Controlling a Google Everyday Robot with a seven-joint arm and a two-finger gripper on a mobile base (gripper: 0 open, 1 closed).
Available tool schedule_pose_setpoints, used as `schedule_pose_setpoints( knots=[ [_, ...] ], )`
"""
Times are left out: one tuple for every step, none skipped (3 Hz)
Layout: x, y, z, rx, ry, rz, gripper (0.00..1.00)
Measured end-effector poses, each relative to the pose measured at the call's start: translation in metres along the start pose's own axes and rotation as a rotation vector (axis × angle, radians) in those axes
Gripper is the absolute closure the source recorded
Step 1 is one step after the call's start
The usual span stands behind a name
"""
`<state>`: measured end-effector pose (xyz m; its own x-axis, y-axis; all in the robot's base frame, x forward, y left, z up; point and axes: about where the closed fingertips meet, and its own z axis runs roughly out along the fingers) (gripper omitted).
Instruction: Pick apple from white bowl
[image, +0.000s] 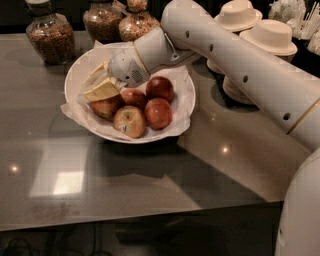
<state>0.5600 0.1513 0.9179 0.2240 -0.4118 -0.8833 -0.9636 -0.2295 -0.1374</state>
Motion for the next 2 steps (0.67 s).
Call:
schedule_pose_setpoints(
  knots=[
    [0.0000, 0.0000, 0.0000, 0.000, 0.000, 0.000, 0.56],
    [-0.0001, 0.0000, 0.0000, 0.000, 0.000, 0.000, 0.33]
  ],
)
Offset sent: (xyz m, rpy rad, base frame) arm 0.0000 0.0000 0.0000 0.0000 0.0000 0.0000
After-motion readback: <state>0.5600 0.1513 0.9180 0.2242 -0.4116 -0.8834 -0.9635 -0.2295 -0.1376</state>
